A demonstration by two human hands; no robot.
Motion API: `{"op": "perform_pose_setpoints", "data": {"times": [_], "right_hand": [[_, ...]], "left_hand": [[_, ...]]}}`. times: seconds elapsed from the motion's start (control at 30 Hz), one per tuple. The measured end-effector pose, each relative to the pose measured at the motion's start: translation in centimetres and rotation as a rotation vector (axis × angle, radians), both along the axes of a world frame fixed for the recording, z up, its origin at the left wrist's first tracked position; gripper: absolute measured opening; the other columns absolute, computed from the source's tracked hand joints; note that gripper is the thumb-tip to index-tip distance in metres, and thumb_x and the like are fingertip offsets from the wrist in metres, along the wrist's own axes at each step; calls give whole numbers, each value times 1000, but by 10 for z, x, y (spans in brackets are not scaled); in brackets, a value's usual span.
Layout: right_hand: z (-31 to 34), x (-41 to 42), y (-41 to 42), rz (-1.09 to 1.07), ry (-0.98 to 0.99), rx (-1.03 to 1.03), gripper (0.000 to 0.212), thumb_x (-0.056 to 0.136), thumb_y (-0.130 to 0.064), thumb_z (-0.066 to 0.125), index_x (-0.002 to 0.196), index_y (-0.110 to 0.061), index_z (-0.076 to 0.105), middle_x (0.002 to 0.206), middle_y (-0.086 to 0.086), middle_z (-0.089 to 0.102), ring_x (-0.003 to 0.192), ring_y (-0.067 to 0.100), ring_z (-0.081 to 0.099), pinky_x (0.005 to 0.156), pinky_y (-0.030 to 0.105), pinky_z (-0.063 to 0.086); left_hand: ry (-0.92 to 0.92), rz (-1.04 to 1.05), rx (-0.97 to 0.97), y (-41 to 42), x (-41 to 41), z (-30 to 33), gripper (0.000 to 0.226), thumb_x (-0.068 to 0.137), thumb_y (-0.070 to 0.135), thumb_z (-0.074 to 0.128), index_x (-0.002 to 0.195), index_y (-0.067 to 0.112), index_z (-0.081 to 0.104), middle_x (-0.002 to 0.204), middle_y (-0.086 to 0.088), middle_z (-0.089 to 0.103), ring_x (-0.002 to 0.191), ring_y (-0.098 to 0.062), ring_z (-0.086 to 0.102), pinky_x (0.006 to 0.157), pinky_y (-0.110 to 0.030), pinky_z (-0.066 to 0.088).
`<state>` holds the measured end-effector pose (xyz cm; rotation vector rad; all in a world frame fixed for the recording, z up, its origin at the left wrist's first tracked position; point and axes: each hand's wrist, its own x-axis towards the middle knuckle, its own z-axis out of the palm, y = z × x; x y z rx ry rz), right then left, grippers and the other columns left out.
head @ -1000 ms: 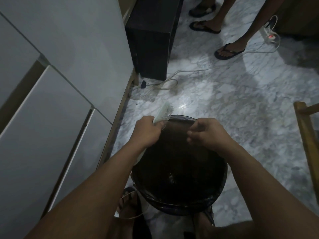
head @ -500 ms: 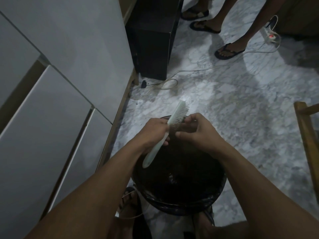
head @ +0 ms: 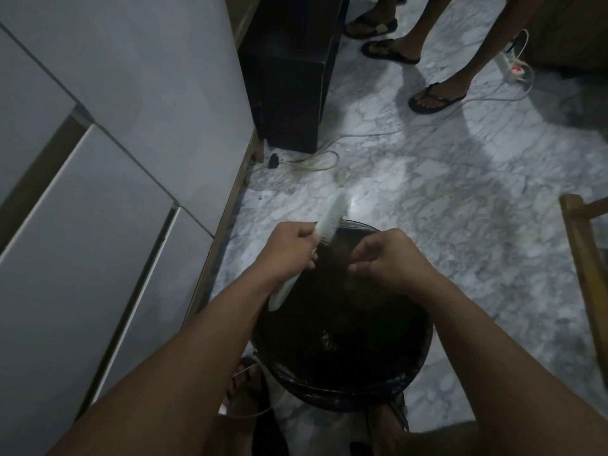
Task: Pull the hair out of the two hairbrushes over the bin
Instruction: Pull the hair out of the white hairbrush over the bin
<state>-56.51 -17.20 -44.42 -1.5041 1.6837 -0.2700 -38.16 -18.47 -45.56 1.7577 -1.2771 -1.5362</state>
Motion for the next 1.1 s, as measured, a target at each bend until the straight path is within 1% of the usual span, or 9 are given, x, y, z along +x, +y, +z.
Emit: {"op": "perform_pose_setpoints", "data": {"times": [0.1, 0.23, 0.43, 0.47, 0.57, 0.67, 0.73, 0.87, 1.1], "right_hand": [[0, -5, 0, 46, 86, 36, 23, 68, -20, 82, 57, -33, 65, 68, -11, 68, 73, 9, 66, 70, 27, 53], [4, -6, 0, 65, 152, 38, 16, 70, -16, 78, 66, -29, 70, 74, -6, 68, 81, 12, 65, 73, 24, 51], [-1, -6, 5, 189, 227, 204, 18, 67, -21, 78, 60, -34, 68, 77, -8, 70, 83, 13, 67, 77, 28, 54], [0, -5, 4, 138, 179, 167, 11, 67, -23, 79, 68, -32, 72, 81, -7, 71, 84, 12, 67, 79, 29, 54], [2, 2, 0, -285, -167, 102, 23, 71, -19, 82, 92, -12, 75, 84, 6, 74, 80, 22, 74, 84, 42, 59], [-3, 6, -3, -478, -324, 37, 13, 71, -24, 83, 72, -16, 73, 75, 8, 75, 71, 24, 75, 80, 48, 60], [-8, 9, 0, -478, -243, 0, 14, 70, -30, 82, 65, -20, 74, 64, 5, 74, 65, 20, 74, 76, 46, 61], [-13, 12, 2, -420, -113, 5, 17, 75, -21, 76, 59, -15, 74, 51, 1, 69, 53, 17, 68, 66, 38, 62], [-17, -6, -5, -332, 78, 22, 22, 84, -23, 64, 73, -6, 69, 74, 12, 70, 77, 29, 68, 76, 42, 58]], "left_hand": [[34, 89, 42, -4, 3, 3, 25, 96, 6, 52, 115, 3, 69, 71, -10, 62, 60, -15, 59, 55, -25, 49], [106, 116, 140, -5, 0, 7, 19, 92, 2, 53, 105, 6, 67, 71, -16, 64, 52, -17, 60, 47, -24, 48], [74, -43, 120, -2, 6, 0, 26, 89, 2, 66, 114, 0, 69, 93, -11, 70, 68, -16, 66, 57, -25, 53], [74, -67, 126, -1, 6, 1, 26, 89, 1, 66, 115, 0, 68, 93, -11, 70, 68, -15, 66, 57, -24, 54], [85, -136, 158, 0, 5, 4, 25, 90, 1, 65, 114, 1, 69, 93, -11, 70, 69, -14, 67, 58, -23, 55], [94, -186, 176, 3, 4, 4, 25, 88, 0, 67, 112, 2, 72, 95, -12, 71, 71, -15, 67, 59, -23, 56], [97, -209, 179, 5, 4, 5, 24, 86, -1, 69, 110, 4, 73, 89, -10, 72, 70, -15, 68, 61, -26, 59], [46, -270, 176, 7, 5, 6, 25, 85, -4, 69, 109, 1, 73, 90, -16, 73, 67, -16, 66, 64, -28, 61], [-78, -177, 179, -2, 15, 4, 18, 90, -3, 62, 107, -2, 69, 87, -15, 68, 66, -15, 65, 53, -22, 58]]}}
